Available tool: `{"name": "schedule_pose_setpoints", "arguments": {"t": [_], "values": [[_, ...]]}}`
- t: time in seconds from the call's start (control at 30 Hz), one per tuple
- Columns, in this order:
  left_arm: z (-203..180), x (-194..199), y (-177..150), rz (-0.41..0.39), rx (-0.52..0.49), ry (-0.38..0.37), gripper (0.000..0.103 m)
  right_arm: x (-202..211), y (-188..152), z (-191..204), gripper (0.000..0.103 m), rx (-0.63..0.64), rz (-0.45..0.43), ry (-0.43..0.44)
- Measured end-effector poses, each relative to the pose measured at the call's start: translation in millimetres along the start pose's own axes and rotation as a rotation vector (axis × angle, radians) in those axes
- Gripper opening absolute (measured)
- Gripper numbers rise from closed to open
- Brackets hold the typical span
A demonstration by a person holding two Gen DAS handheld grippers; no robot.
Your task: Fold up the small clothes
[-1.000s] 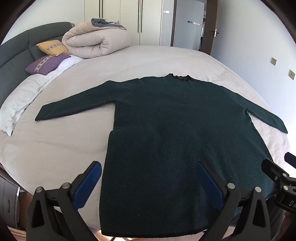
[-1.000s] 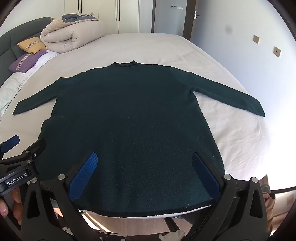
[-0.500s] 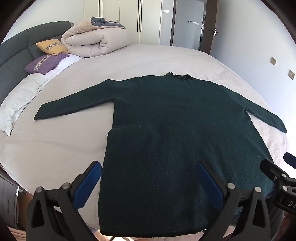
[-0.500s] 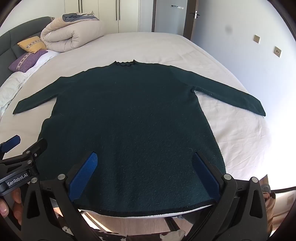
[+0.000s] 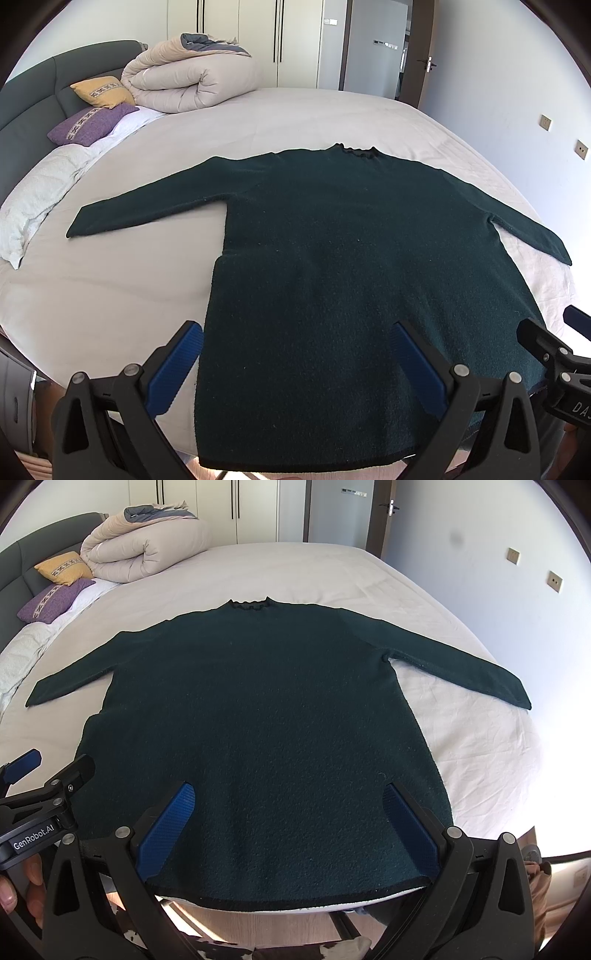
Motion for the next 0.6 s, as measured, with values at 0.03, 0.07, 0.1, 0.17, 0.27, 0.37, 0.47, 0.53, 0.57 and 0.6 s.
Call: {"name": "schedule_pose_setpoints", "arguments": {"t": [0.03,0.07,0.1,0.17,0.27,0.37,0.47,0.53,0.57,0.6], "values": [[0,0,0,0.0,0.0,0.0,0.103,0,0,0,0.103,0.0,0.0,0.0],[0,0,-1,0.001,0.0,-0.001,0.103,0,0,0,0.103,0.0,0.0,0.001],[1,0,2,0.002,0.001,0.001,0.103,0,0,0,0.103,0.001,0.0,0.001],[0,0,1,0.002,0.002,0.0,0.103,-1,-2,1,0.103,0.001,0.001,0.0],[0,1,-1,0.004,0.002,-0.001,0.103,-2,-4,3,0.103,0.003,0.002,0.0],[0,1,0,0.007,0.005,-0.003,0.103,-3,-5,3,0.103,0.002,0.002,-0.001],[-1,1,0,0.006,0.006,-0.003,0.103,-9,-14,8,0.103,0.004,0.003,-0.001],[0,0,0,0.008,0.007,-0.004,0.103,-9,-14,8,0.103,0.004,0.005,-0.001],[0,-1,1,0.009,0.008,-0.005,0.103,-9,-14,8,0.103,0.004,0.004,-0.001],[0,0,1,0.01,0.009,-0.004,0.103,-9,-15,9,0.103,0.004,0.005,-0.001]]}}
Point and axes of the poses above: each gripper's, at about its wrist camera, not at the fingertips, and x roughly against the way its jaws point, z to its left, y to its top, the point moved 9 cm from there along -x, roughly the way its jaws point, and after that the axes turned 12 degrees about y, right-handed, at the moved point
